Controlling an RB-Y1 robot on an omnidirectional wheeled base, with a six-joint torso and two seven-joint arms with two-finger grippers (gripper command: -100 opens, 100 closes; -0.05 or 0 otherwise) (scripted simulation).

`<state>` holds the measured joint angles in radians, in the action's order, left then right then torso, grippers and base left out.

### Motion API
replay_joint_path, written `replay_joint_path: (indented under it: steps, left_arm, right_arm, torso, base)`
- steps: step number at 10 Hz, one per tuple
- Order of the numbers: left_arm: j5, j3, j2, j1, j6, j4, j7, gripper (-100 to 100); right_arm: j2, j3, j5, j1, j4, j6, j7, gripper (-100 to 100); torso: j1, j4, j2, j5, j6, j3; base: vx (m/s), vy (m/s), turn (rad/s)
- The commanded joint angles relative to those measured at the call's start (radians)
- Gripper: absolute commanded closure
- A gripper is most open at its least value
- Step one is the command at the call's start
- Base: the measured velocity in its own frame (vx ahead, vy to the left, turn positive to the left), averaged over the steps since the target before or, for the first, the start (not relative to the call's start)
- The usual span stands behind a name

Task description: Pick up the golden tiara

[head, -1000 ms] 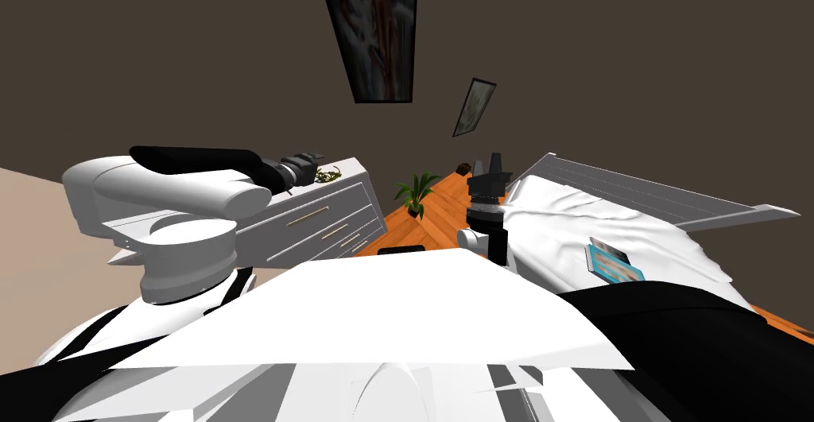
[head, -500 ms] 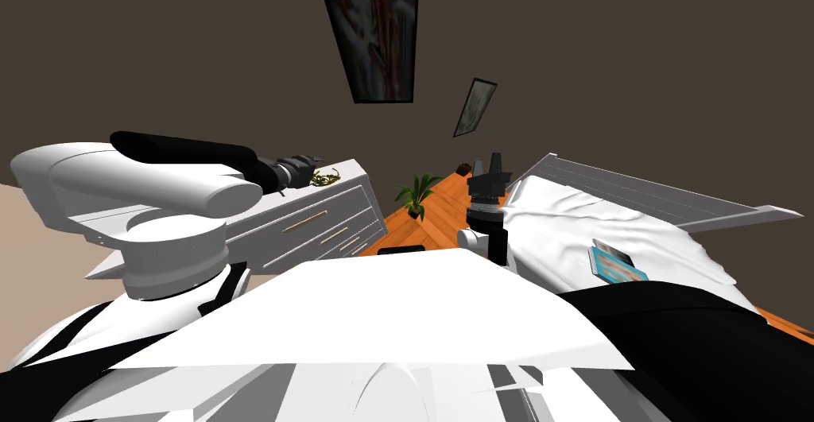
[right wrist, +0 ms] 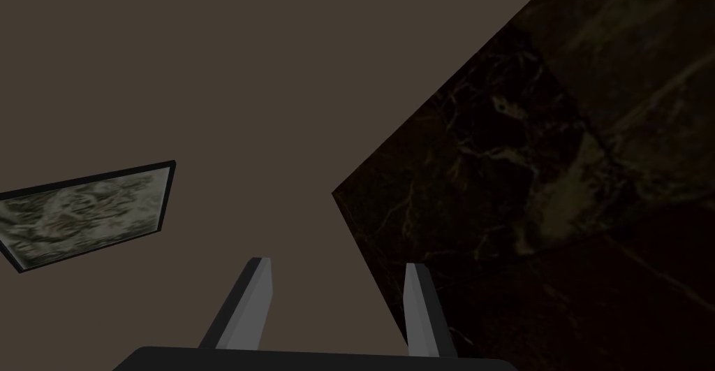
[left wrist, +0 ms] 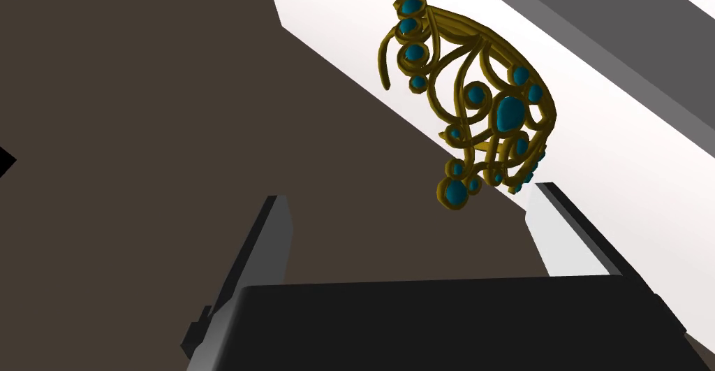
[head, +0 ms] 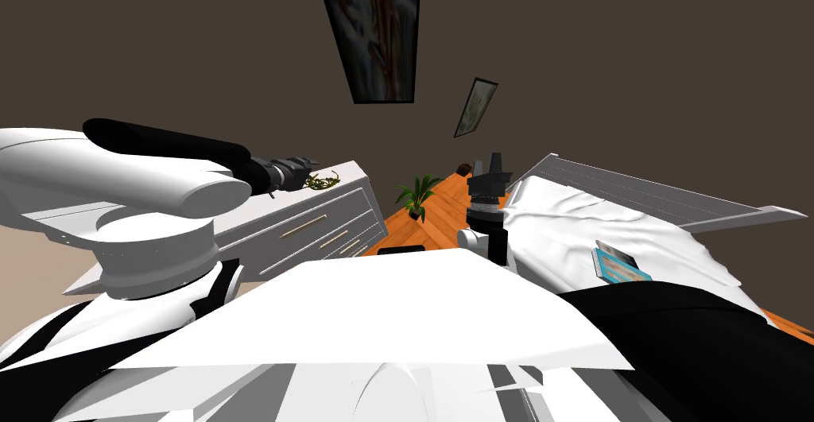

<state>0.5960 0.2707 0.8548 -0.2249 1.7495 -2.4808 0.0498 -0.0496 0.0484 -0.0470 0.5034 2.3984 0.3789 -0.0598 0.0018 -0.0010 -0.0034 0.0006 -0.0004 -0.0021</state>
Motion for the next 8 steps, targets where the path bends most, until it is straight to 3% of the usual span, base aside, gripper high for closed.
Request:
replay_joint_path:
  steps: [1, 8]
  left_arm:
    - [0.007, 0.002, 0.006, -0.005, 0.041, -0.004, 0.0, -100]
    - [0.039, 0.016, 0.042, -0.034, 0.221, -0.049, 0.001, -100]
  right_arm:
    - [0.0, 0.0, 0.0, 0.0, 0.0, 0.0, 0.0, 0]
    - [0.0, 0.0, 0.0, 0.0, 0.0, 0.0, 0.0, 0]
  torso:
    - [0.0, 0.0, 0.0, 0.0, 0.0, 0.0]
    - [0.0, 0.0, 0.001, 0.0, 0.0, 0.0]
  base:
    - [0.045, 0.018, -0.007]
    - [0.043, 0.021, -0.009]
